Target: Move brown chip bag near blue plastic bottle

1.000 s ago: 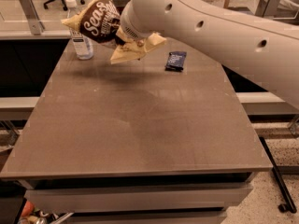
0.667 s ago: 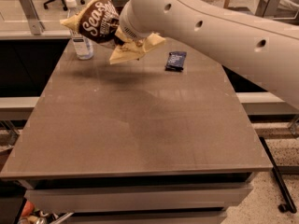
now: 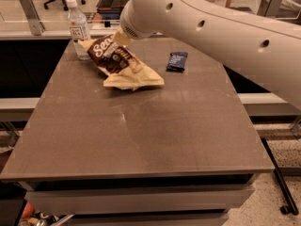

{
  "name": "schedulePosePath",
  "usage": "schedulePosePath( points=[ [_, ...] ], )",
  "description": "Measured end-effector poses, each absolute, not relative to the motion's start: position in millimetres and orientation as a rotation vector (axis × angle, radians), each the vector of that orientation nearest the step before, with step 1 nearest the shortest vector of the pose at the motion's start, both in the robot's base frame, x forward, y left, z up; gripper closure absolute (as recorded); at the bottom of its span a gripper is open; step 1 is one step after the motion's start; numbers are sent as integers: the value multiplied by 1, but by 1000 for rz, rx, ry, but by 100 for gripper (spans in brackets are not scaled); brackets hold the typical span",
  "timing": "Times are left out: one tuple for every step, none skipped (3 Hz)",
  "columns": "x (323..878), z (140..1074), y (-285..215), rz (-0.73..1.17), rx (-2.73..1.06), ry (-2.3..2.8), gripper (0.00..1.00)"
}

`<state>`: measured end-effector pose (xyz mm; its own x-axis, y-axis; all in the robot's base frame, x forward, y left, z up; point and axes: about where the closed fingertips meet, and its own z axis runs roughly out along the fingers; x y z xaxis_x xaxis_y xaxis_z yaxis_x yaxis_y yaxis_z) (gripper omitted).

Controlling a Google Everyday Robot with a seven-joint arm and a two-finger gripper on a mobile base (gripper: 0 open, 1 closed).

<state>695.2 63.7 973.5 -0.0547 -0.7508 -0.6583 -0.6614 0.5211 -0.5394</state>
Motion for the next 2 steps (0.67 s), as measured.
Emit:
schedulePosePath(
  points=[
    [695, 974, 65, -112, -1188, 1762, 0],
    [694, 974, 65, -112, -1188, 1762, 0]
  ],
)
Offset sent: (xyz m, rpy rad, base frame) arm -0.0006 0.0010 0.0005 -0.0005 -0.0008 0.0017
